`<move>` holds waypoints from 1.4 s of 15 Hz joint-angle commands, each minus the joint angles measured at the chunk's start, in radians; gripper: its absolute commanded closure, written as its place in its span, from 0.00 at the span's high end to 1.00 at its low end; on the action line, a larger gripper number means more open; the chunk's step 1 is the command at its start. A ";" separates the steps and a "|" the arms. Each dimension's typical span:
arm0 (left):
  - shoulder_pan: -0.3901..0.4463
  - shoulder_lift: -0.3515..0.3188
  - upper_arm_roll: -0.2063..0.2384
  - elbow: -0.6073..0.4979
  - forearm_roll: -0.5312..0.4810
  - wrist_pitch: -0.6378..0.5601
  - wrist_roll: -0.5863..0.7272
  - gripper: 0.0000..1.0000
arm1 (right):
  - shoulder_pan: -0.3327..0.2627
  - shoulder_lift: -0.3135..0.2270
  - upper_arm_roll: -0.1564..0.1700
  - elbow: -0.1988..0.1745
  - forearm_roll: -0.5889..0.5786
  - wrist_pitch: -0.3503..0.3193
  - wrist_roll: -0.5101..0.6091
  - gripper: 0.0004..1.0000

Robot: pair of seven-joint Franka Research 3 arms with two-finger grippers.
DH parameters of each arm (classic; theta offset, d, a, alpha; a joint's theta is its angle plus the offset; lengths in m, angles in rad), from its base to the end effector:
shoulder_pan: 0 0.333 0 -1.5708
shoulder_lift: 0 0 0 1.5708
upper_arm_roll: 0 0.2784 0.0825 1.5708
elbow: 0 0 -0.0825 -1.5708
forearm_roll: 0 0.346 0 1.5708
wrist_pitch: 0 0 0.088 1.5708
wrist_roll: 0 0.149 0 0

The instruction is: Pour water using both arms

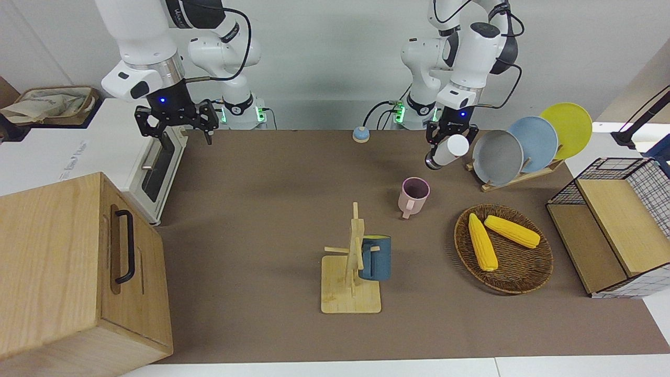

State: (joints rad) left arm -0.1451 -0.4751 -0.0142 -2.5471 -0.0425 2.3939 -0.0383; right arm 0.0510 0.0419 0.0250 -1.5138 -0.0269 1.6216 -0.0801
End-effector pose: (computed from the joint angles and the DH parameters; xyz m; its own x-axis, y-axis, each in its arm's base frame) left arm 0.4142 -0.0680 0.4109 0.9457 -0.0822 0.3145 -0.1007 -0.9940 0.0428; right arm 0.5352 0.0366 0.5526 0.9856 0.1565 0.0636 0.1548 -0.9875 0.0310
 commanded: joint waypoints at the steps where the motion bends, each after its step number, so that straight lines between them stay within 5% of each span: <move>1: 0.070 -0.039 -0.010 -0.013 0.036 0.132 -0.014 0.00 | -0.002 -0.004 0.001 0.004 0.002 -0.005 -0.009 0.99; 6: 0.169 -0.019 -0.012 0.028 0.052 0.280 -0.035 0.00 | -0.002 -0.002 0.001 0.004 0.002 -0.005 -0.009 0.99; 9: 0.231 0.018 -0.013 0.097 0.139 0.280 -0.037 0.00 | -0.002 -0.002 0.001 0.004 0.002 -0.005 -0.009 0.99; 21: 0.390 0.245 -0.001 0.450 0.150 0.258 0.040 0.00 | -0.002 -0.004 0.001 0.004 0.002 -0.005 -0.009 0.99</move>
State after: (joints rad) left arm 0.2098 -0.2935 -0.0129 -2.2137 0.0857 2.6596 -0.0028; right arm 0.0510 0.0419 0.0250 -1.5138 -0.0268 1.6216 -0.0801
